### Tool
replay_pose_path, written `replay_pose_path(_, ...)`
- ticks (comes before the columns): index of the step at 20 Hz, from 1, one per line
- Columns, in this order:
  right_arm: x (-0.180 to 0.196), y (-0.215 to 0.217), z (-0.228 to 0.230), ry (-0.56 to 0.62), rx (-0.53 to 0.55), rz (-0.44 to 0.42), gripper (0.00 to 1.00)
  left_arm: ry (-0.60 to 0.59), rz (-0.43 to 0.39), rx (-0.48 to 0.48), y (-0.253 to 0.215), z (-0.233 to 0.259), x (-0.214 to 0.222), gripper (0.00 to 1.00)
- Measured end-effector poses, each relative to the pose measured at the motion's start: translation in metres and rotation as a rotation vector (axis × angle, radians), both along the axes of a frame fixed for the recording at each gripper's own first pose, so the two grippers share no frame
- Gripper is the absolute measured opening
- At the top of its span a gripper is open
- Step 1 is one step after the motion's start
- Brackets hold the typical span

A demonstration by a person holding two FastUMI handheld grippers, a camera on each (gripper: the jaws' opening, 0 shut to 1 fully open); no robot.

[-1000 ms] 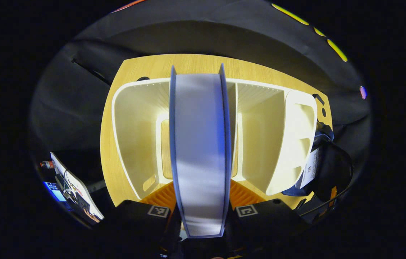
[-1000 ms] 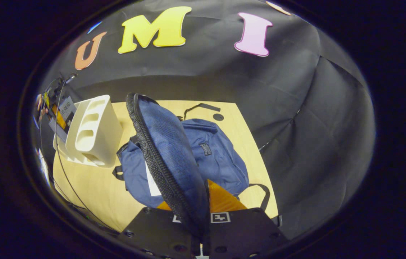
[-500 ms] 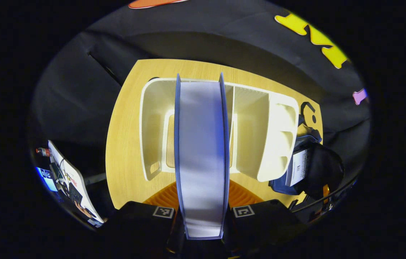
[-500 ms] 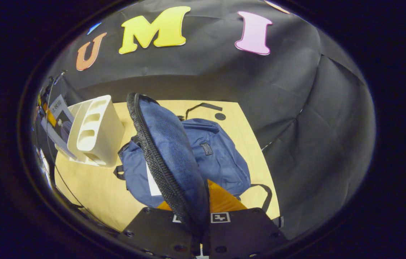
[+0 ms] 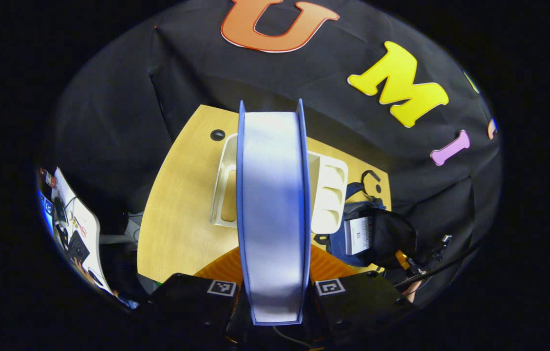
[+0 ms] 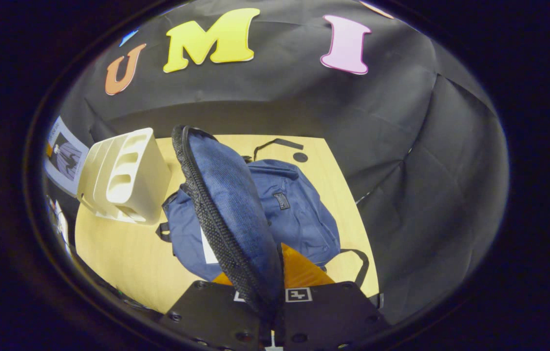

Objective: Open the schoolbag, grab two books from the bookshelf and put them into the schoolbag.

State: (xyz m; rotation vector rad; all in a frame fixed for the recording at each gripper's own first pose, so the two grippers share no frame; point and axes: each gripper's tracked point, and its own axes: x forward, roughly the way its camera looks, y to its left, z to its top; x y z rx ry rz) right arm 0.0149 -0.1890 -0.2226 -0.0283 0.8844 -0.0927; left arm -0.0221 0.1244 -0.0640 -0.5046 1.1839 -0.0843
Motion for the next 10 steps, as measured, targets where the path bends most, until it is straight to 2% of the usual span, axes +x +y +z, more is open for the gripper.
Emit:
replay_pose_path(5,-0.005,0.006,0.002,0.000,-0.023,0.001,0.00,-0.047,0.028,-0.284,-0.055,0.012,-0.010,0.45)
replay_pose_path(10,-0.006,0.008,-0.001,-0.002,-0.039,0.003,0.00,-0.179,-0.029,-0.452,-0.107,0.021,-0.012,0.45)
